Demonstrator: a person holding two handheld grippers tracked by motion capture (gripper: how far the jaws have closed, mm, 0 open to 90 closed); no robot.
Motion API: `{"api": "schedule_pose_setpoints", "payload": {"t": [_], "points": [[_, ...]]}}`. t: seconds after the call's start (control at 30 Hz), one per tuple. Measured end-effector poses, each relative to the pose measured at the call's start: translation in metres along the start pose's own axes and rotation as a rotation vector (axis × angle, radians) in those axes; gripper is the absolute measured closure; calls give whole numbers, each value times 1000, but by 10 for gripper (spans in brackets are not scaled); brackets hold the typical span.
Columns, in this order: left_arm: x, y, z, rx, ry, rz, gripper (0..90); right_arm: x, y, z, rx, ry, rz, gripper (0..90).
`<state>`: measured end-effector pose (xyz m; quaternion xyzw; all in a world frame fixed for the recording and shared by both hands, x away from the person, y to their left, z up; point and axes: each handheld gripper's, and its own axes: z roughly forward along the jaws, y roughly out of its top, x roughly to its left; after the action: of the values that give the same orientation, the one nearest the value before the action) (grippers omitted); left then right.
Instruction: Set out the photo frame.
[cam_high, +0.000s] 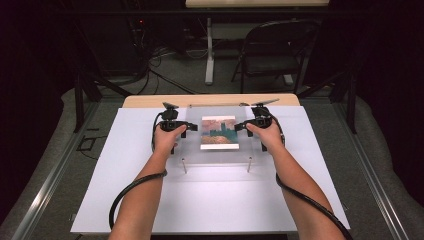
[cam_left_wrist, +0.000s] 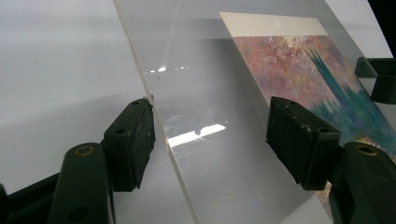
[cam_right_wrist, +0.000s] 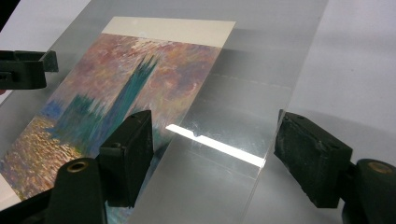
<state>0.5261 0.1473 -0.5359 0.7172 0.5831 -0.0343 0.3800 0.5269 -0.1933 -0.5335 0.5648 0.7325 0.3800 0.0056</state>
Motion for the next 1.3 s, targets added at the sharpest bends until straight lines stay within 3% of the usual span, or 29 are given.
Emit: {"api": "schedule_pose_setpoints", "payload": {"t": [0.67,1.2,1.3], "points": [[0,1,1,18,-10,-11,328,-1,0,1,-4,13,12,283],[1,0,-2,2,-8,-25,372,-2,0,-1,-9,11,-27,295],[0,1,-3,4,-1,-22,373,-2,0,-2,-6,6,-15,301]]}}
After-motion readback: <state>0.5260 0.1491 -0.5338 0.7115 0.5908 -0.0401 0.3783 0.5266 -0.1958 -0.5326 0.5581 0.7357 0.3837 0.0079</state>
